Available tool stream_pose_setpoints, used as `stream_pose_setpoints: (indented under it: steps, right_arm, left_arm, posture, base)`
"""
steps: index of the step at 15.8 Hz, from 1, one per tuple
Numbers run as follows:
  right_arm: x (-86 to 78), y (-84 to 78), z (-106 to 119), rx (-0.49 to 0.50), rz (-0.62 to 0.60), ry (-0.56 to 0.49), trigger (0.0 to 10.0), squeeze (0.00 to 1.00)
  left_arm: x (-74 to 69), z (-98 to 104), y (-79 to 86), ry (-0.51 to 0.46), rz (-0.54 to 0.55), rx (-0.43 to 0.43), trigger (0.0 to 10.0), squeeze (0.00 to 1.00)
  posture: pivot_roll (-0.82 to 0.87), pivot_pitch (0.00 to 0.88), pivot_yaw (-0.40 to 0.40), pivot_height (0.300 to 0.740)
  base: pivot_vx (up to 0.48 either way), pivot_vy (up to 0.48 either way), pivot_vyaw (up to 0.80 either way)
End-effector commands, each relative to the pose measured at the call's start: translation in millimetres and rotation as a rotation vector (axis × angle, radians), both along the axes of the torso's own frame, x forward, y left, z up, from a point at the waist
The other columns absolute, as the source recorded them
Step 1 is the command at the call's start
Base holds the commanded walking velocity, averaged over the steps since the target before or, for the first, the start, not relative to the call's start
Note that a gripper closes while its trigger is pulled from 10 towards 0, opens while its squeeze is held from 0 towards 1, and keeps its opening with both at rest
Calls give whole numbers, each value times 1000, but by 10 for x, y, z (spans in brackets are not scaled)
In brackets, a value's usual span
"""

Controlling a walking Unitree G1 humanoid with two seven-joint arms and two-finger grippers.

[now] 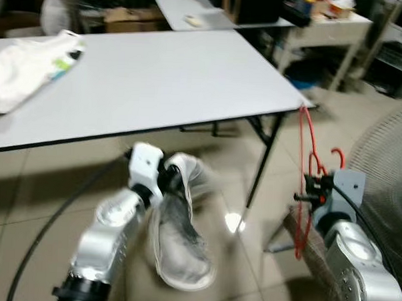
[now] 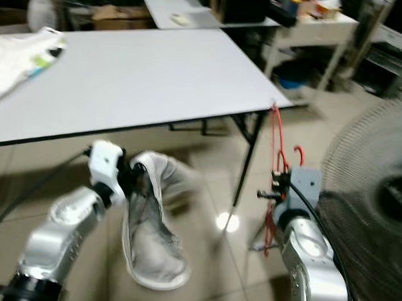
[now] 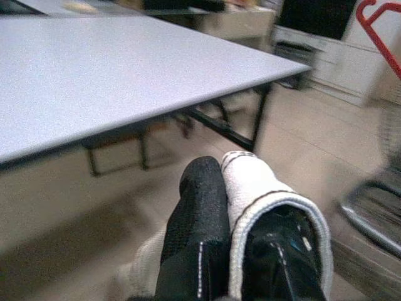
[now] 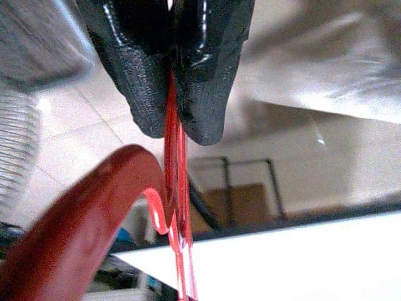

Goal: Hang hanger

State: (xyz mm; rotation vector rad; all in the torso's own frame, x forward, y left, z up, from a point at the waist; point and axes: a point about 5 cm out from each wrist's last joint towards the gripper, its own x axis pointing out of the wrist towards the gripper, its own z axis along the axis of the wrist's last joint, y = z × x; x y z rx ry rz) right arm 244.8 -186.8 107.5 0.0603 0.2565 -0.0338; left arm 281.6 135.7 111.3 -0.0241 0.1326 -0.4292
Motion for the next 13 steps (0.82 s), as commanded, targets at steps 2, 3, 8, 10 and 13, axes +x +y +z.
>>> stream_pose_setpoints:
  steps: [2,3,8,10,13]
  right_arm:
    - [14,30,91,4,34,-47,10000,0]
    - [12,36,105,6,39,-55,10000,0]
    - [4,53,107,-2,58,-61,10000,0]
    - [3,50,103,-9,63,-57,10000,0]
    - [10,46,101,-13,66,-57,10000,0]
  left_arm:
    - [35,147,-7,-58,-5,-18,10000,0]
    - [35,152,-13,-60,-8,-19,10000,0]
    - [30,159,-28,-58,-20,-24,10000,0]
    - [27,157,-34,-55,-23,-27,10000,0]
    - [31,182,-51,-65,-32,-28,10000,0]
  posture:
    - [-105,0,10,740]
    - [-105,0,10,740]
    - [-105,0,9,740]
    - [-105,0,7,740]
    - [-103,0,1,740]
  base:
    - [379,0,0]
    - [382,0,0]
    - [379,0,0]
    - [379,0,0]
    - [377,0,0]
